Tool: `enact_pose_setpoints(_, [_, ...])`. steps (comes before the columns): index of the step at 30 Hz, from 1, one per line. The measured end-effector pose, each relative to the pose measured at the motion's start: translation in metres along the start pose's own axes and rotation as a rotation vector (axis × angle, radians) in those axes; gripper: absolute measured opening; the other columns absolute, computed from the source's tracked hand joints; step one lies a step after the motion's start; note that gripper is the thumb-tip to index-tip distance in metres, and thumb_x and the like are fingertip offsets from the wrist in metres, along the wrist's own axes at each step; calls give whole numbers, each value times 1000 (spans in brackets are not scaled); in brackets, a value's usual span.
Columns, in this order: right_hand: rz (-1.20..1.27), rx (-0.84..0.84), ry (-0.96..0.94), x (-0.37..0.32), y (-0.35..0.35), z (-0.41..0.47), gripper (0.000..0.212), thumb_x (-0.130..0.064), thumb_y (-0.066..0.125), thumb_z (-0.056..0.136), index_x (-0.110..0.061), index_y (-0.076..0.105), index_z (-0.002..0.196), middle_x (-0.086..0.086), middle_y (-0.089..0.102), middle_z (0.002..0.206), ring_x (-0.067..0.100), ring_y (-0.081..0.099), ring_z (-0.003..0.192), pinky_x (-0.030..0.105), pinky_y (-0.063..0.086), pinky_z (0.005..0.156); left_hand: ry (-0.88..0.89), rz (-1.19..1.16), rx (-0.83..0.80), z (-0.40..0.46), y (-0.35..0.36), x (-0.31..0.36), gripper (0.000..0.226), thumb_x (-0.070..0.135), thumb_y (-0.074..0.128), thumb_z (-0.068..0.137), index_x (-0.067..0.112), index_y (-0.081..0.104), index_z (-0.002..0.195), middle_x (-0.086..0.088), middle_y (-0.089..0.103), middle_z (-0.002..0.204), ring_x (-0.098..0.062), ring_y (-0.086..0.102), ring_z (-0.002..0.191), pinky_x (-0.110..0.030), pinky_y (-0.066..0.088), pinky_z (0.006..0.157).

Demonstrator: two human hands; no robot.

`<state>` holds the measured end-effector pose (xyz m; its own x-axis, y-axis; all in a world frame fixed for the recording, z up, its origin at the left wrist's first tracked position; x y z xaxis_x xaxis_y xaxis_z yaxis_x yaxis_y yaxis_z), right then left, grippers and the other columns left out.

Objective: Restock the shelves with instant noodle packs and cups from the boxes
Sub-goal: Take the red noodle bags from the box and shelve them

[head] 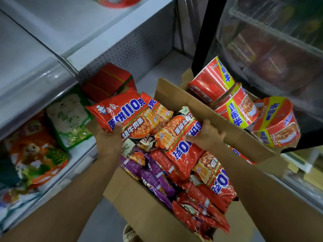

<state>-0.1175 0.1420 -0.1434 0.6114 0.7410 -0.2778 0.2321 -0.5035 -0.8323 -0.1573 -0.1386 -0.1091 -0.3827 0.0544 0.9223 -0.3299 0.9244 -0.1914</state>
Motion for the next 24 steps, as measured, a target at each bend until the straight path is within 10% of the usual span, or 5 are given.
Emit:
enact_pose_setpoints(8, [-18,17,5,-9,-4,-17,78,-58,71,73,-8,43,127,13,49,132,31,45,126,51,25,108,7,-48,-12,-11,-36,3,39,12,56,95,9,49,134,-2,61,114,-21,61,99,-36,49,88])
enact_pose_setpoints(14, [299,-38,-107,-22,-25,-47,57,-21,75,81,-4,39,121,14,60,119,30,63,103,30,48,69,-3,-71,-41,-26,-55,15,37,13,55,96,14,49,132,2,58,110,-17,57,97,-30,44,82])
enact_pose_setpoints(24, [23,-227,-430,-73,-80,-61,45,-13,74,81,-14,52,119,6,64,116,18,64,95,31,51,83,3,-49,-92,-34,-73,30,26,12,55,95,20,52,120,-1,62,103,-19,62,85,-28,50,72])
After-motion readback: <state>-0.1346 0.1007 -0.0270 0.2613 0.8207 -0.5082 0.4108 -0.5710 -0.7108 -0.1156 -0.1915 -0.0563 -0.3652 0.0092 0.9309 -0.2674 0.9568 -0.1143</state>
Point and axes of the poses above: each hand's wrist, its own z-axis towards the middle knuckle, its own y-axis out of the palm, x = y × z, the point moved 4 cm from there along z, towards the middle knuckle
